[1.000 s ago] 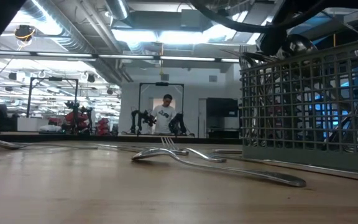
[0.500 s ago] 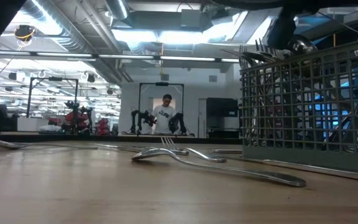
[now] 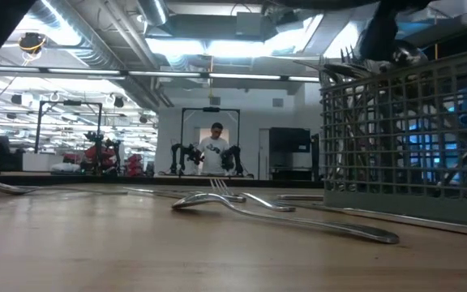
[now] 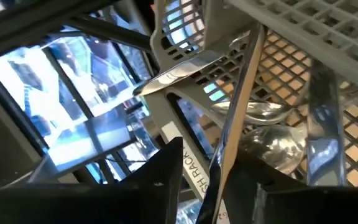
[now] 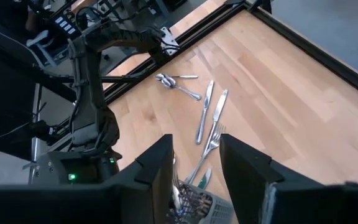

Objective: Sort silverware
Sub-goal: Put the silver table knife into the gray silverware basket

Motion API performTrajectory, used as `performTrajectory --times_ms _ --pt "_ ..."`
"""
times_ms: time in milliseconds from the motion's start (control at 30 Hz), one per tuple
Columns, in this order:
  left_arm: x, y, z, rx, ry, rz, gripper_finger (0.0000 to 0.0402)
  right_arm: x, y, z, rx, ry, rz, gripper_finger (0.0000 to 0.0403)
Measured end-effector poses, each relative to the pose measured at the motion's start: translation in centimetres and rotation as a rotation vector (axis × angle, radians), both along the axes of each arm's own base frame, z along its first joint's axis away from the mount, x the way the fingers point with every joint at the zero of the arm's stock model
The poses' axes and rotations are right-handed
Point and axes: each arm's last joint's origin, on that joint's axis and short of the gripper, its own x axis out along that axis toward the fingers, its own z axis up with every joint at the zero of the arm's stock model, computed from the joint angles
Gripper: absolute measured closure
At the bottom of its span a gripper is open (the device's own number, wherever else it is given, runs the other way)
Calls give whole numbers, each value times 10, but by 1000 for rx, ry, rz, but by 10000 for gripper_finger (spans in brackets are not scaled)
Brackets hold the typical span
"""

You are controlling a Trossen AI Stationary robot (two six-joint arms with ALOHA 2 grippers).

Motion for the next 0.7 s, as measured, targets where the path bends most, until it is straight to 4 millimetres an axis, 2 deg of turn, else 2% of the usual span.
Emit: performTrajectory --times_ms 233,467,700 --pt "3 1 9 -45 -97 5 316 0 1 0 11 -4 19 269" --pt "2 0 8 -52 -87 9 320 4 7 0 95 -26 192 269" --pt "3 0 9 -50 -96 9 320 21 28 -7 44 19 380 269"
